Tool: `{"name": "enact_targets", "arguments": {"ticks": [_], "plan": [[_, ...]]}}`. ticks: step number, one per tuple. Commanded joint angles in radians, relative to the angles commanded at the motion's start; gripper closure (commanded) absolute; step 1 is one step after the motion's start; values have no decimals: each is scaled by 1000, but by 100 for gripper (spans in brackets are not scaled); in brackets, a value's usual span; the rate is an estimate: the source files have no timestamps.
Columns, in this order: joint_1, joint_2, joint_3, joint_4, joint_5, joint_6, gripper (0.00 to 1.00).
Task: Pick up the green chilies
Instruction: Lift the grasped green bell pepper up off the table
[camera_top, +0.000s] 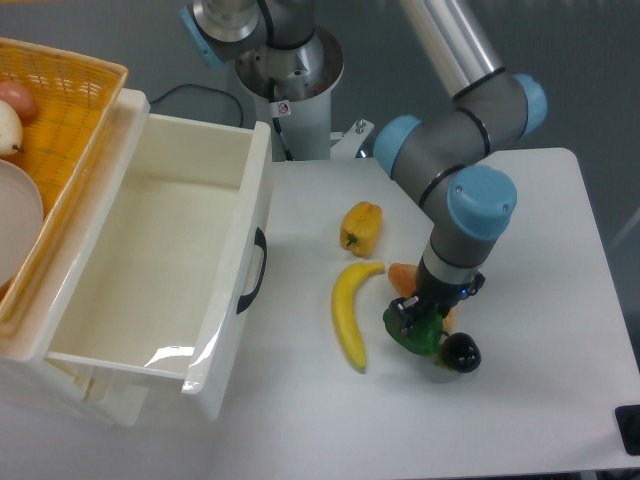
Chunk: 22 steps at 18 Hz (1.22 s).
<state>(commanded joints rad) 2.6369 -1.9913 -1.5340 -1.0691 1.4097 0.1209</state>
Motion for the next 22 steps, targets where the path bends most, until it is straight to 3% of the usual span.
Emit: {"name": "enact_targets", "arguments": {"ticks": [9, 13, 18, 22], "plan": [[-35, 107, -2, -34, 2, 265, 51], [-43, 140, -2, -31, 12, 550, 53], [-51, 155, -9, -45, 70, 784, 53], [-60, 157, -8, -135, 170, 995, 53]]}}
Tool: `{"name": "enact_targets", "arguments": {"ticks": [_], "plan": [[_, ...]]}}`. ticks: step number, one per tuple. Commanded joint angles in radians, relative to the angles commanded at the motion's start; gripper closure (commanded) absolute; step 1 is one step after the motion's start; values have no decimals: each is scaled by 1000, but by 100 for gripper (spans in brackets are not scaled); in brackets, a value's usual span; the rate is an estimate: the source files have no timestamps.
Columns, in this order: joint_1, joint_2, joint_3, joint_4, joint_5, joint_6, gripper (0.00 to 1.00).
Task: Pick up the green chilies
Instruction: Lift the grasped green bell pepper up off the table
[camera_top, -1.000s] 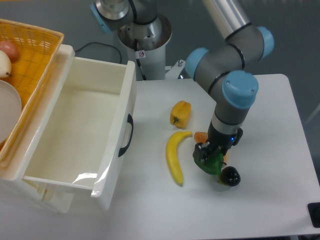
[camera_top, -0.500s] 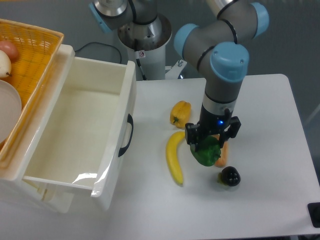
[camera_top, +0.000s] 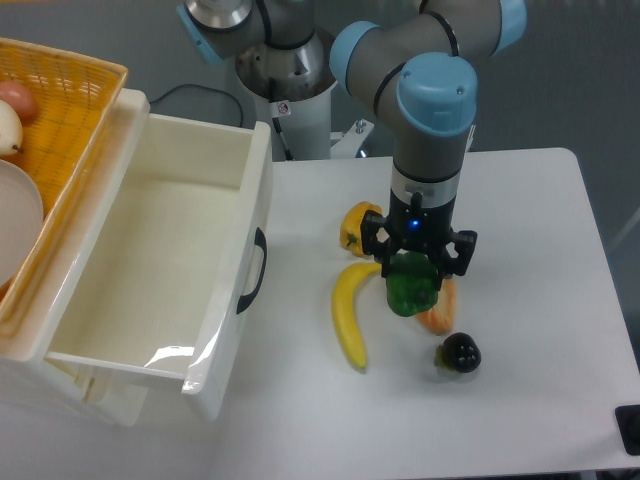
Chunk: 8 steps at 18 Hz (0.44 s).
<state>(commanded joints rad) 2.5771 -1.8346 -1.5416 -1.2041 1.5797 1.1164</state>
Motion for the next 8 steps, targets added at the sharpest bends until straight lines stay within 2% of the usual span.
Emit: {"name": "enact_targets", "arguments": {"ticks": [8], "plan": [[-20, -2, 0, -2, 19, 13, 53]]}}
